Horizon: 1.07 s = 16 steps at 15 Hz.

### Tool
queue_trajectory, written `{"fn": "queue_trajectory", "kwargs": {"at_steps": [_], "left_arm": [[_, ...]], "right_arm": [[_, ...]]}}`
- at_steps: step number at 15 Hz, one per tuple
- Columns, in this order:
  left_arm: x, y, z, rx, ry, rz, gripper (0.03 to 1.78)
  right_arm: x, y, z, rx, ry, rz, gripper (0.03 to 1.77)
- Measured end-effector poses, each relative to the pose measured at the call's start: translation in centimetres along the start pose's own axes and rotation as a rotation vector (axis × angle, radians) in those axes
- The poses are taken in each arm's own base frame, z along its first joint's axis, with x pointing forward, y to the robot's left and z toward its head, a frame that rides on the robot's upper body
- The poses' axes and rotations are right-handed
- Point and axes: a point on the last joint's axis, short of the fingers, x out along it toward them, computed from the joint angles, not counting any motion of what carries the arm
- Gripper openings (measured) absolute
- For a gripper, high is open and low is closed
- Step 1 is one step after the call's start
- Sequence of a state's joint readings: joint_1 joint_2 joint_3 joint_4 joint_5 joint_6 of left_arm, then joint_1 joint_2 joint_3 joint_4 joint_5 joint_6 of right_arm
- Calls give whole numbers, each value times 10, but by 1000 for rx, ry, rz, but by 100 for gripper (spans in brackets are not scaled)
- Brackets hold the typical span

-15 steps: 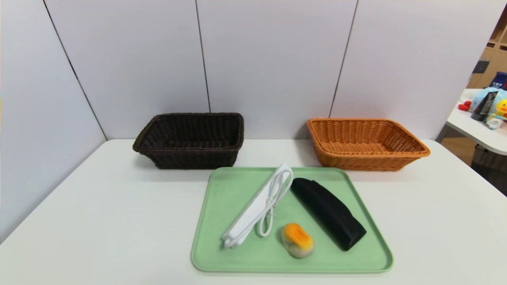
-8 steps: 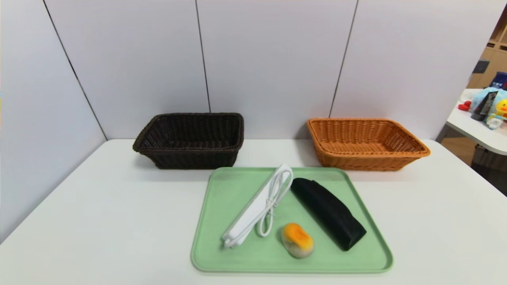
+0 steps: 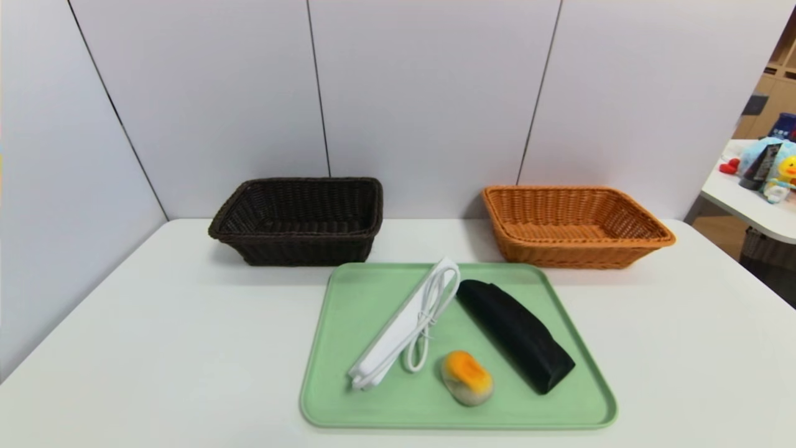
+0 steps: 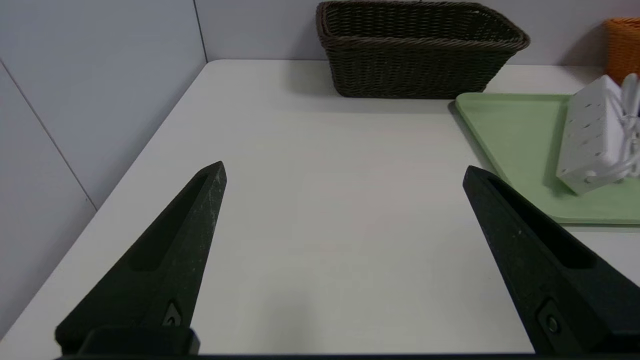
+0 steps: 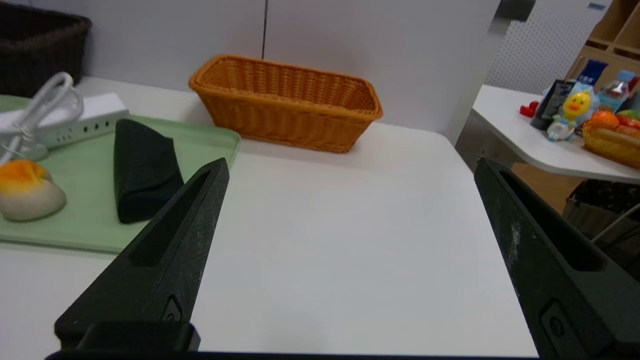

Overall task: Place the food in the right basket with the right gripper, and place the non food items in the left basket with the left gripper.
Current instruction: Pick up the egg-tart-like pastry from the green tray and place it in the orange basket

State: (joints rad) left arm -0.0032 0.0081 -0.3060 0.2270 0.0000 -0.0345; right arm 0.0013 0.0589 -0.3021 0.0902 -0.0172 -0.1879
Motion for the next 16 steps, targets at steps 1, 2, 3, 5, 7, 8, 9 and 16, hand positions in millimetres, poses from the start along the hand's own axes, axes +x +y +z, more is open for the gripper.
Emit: {"fn": "queue_trajectory", "kwargs": {"at_steps": [1,2,3,5,7,8,9,16], "left_arm": [[-9,-1,15,6,4,-20,169],[-14,-2,29,14,23,-34,169],[-16,-3,43,21,42,-39,169],[-12,-4,75,30,56,-49,169],[2,-6,113,38,65,-55,169],[12,-6,130,42,75,-57,169],[25,-7,147,43,91,-57,169],[121,-11,177,45,305,-126,169]], "right_arm": [[-4,-4,23,0,-9,9,170],[-6,-9,47,0,-7,20,170],[-3,-12,69,-1,5,37,170],[11,-19,110,-4,26,76,170],[37,-25,147,-5,37,120,170],[53,-27,163,-8,44,152,170],[69,-28,175,-14,53,181,170],[167,-5,212,-11,282,519,170]]}}
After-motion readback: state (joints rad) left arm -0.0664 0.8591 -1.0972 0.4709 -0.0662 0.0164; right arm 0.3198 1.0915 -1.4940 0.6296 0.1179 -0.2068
